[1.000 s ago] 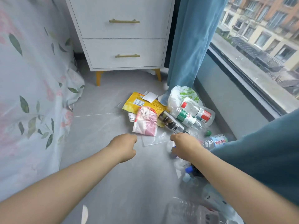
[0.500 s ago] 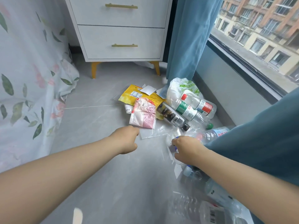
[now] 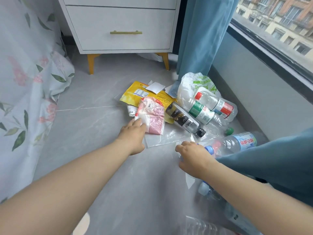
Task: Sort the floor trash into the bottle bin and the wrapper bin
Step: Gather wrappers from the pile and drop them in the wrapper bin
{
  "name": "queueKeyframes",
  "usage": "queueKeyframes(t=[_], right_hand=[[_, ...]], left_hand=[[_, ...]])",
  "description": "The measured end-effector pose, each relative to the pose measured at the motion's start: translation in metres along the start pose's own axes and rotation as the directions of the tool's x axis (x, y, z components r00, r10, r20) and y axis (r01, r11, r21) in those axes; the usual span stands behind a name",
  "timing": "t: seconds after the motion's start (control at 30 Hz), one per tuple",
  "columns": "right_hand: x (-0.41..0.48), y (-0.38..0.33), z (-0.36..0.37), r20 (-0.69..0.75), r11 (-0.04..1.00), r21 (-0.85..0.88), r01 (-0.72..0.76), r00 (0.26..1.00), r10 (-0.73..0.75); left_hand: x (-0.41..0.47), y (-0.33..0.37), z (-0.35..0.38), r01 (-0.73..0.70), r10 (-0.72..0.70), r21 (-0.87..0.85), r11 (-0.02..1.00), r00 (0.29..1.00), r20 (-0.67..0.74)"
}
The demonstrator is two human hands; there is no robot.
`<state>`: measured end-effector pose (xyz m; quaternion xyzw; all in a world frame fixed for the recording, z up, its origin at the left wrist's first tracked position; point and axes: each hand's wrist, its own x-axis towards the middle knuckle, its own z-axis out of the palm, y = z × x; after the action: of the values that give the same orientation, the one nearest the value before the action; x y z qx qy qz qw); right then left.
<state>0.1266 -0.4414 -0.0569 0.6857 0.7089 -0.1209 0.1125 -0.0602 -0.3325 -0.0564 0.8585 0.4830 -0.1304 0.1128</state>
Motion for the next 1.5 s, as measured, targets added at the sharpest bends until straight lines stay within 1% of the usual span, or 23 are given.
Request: queueKeyframes(t=[0.13,0.23,0.27,0.47,0.67,0.77,0.83,0.9,0.97,1.03,1.1,1.17,1.23,1.33,1.4,1.5], right_hand=[[0.009,-0.004,0.006,-0.032,1.000,-0.019,0.010,0.999,-0.011],[0.014,-0.006,0.009,-0.062,1.000,-0.006,0.004,0.998,-0.004],[0.015,-0.007,0.010,-0.068,1.000,0.000,0.001,0.998,-0.001],[0.032,-0.009,0.005,-0.087,0.997,0.077,-0.010,0.996,0.017],[0.063,-0.012,0.004,-0.049,0.984,0.173,-0.035,0.998,0.044],[0.080,-0.013,0.001,-0.096,0.985,0.169,-0.024,0.995,0.041],[0.093,-0.015,-0.003,-0.128,0.983,0.185,-0.013,0.991,0.037],[0.105,-0.018,-0.004,-0.122,0.978,0.207,-0.017,0.992,0.043],[0.114,-0.020,-0.002,-0.087,0.974,0.225,-0.029,0.995,0.050],[0.120,-0.021,-0.001,-0.077,0.975,0.222,-0.024,0.996,0.042],[0.125,-0.019,-0.001,-0.086,0.977,0.213,-0.008,0.996,0.027],[0.132,-0.017,0.000,-0.117,0.975,0.223,0.008,0.993,0.018],[0.140,-0.018,0.001,-0.155,0.966,0.256,0.022,0.988,0.019],[0.151,-0.022,0.002,-0.191,0.958,0.285,0.020,0.981,0.037],[0.161,-0.027,0.001,-0.206,0.966,0.259,0.026,0.978,0.029],[0.183,-0.031,-0.008,-0.186,0.976,0.216,0.019,0.982,0.022]], left_hand=[[0.023,-0.005,0.015,-0.059,0.054,0.057,0.997,0.996,0.073],[0.025,-0.014,0.033,-0.025,0.014,0.061,0.998,0.986,0.165],[0.022,-0.016,0.038,-0.015,0.005,0.052,0.999,0.985,0.175],[-0.007,-0.025,0.050,-0.060,0.054,0.045,0.997,0.991,0.123],[-0.053,-0.039,0.057,-0.142,0.137,0.044,0.989,0.986,0.096],[-0.062,-0.043,0.060,-0.148,0.144,0.038,0.988,0.985,0.093],[-0.060,-0.044,0.060,-0.138,0.134,0.042,0.990,0.988,0.073],[-0.053,-0.042,0.057,-0.107,0.105,0.032,0.994,0.992,0.067],[-0.046,-0.041,0.055,-0.091,0.092,-0.017,0.996,0.993,0.067],[-0.039,-0.041,0.056,-0.113,0.116,-0.063,0.992,0.992,0.045],[-0.034,-0.042,0.057,-0.125,0.130,-0.098,0.987,0.991,0.039],[-0.033,-0.042,0.056,-0.105,0.112,-0.129,0.986,0.993,0.047],[-0.034,-0.042,0.056,-0.088,0.093,-0.105,0.991,0.994,0.050],[-0.039,-0.047,0.053,-0.040,0.040,-0.012,0.999,0.998,0.047],[-0.040,-0.054,0.050,0.004,-0.004,0.004,1.000,0.999,0.033],[-0.039,-0.062,0.050,0.022,-0.022,-0.004,1.000,1.000,0.014]])
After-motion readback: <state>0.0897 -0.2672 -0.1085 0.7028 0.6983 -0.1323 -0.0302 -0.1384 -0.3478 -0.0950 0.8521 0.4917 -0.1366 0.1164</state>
